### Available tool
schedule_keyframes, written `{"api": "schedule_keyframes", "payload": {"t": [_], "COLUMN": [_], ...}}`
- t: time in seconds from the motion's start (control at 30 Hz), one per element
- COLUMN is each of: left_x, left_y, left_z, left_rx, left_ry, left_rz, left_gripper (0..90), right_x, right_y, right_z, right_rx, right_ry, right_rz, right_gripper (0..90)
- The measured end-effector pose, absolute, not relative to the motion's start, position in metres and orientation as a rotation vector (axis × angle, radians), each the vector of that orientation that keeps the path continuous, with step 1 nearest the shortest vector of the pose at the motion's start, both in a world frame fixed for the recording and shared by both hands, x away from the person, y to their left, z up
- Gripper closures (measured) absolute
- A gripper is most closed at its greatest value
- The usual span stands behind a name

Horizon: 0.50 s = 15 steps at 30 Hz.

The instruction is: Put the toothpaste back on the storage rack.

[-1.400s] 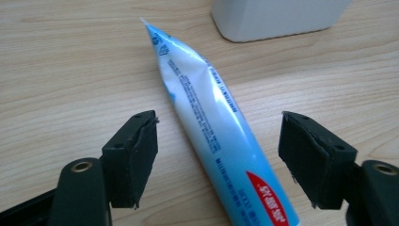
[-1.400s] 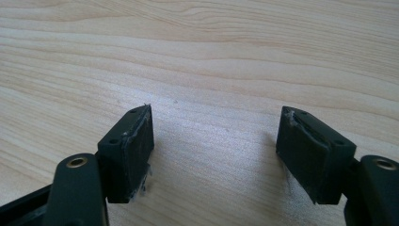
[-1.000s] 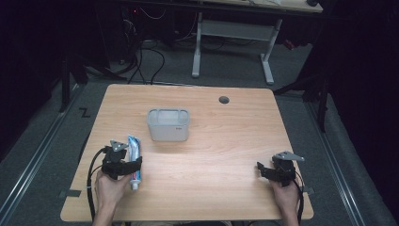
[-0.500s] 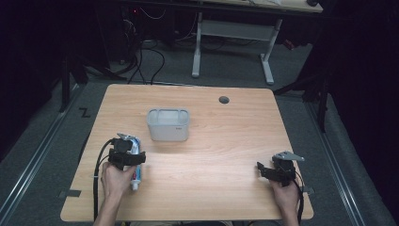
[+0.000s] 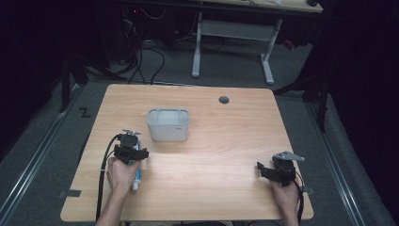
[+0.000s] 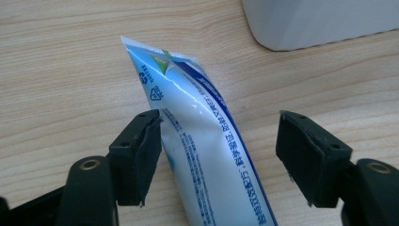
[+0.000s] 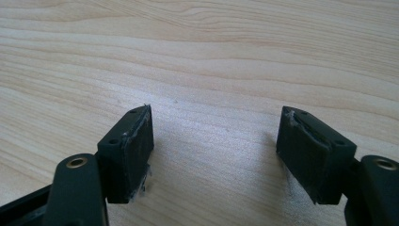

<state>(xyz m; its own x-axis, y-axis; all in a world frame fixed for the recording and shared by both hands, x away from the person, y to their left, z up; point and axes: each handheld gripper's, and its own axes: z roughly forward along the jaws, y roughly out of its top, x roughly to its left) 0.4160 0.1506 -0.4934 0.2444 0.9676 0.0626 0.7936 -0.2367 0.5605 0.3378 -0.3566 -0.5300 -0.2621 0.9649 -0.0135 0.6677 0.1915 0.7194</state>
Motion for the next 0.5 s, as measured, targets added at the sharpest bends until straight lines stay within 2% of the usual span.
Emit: {"api": "schedule_keyframes", "payload": {"t": [0.5], "left_x": [0.428], "left_y": [0.153], "left_z": [-0.501], "left_rx": [2.140], "left_ry": [1.694], "left_rz": [0.562], "left_gripper": [41.0], "right_x": [0.337], "right_y": [-0.357], "right_z": [-0.530], "right_rx": [1.523], "right_ry": [2.005], "right_rz": [0.840], "right_gripper": [27.6]}}
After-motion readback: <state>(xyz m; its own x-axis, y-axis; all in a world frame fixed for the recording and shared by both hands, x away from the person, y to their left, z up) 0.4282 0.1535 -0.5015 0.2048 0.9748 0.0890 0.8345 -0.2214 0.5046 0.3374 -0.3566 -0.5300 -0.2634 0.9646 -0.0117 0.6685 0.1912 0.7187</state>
